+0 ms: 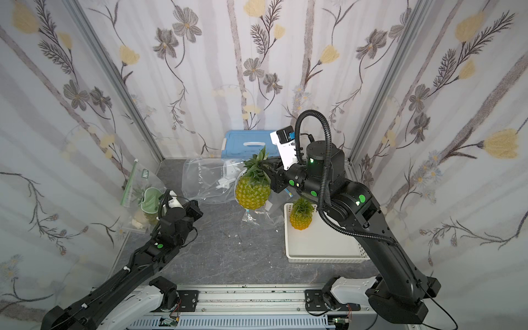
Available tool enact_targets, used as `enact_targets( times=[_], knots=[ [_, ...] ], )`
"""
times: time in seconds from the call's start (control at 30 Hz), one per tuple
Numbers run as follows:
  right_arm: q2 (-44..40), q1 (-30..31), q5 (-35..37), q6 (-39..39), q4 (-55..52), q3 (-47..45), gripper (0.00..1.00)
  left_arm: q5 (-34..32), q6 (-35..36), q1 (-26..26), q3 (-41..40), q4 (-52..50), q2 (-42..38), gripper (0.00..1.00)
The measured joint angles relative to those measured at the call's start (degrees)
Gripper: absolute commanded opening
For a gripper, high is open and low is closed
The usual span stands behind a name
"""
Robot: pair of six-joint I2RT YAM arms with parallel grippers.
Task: Open the zip-top bag and take out the pineapple
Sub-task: Pick up the pineapple from the zipper food storage bag, then place the zipper food storage bag in the zipper food storage bag.
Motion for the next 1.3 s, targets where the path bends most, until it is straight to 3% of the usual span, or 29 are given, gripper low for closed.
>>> enact_targets(
  times=[0.33,0.47,0.6,1.0,1.17,1.27,1.3],
  knots=[
    [-3.15,-0.94,-8.33,0.52,0.72,-0.09,0.0,3.56,6.01,0.09,9.62,1.49,13.33,0.0],
    [-5.11,-1.62,-10.86,1.27,3.37,-2.71,0.0,8.57,9.68,-0.07,16.44,-0.55,19.56,0.0],
    [-5.49,-1.9,-13.35,1.97,6.56,-3.65,0.0,10.78,11.3,-0.79,17.44,-4.02,23.56,0.0],
    [-4.66,-2.8,-16.24,2.86,8.39,0.15,0.0,-4.74,14.47,-2.23,22.38,-15.65,31.23,0.0],
    [-6.1,-3.56,-13.99,2.36,7.89,1.99,0.0,-8.07,14.49,-2.4,22.62,-19.54,32.76,0.0],
    [-6.14,-3.76,-9.38,1.51,6.14,3.43,0.0,-9.27,14.4,-3.45,21.7,-21.59,30.29,0.0],
    [-6.12,-3.89,-6.86,1.25,5.16,3.67,0.0,-9.64,14.38,-3.78,21.66,-22.23,29.03,0.04]
  ],
)
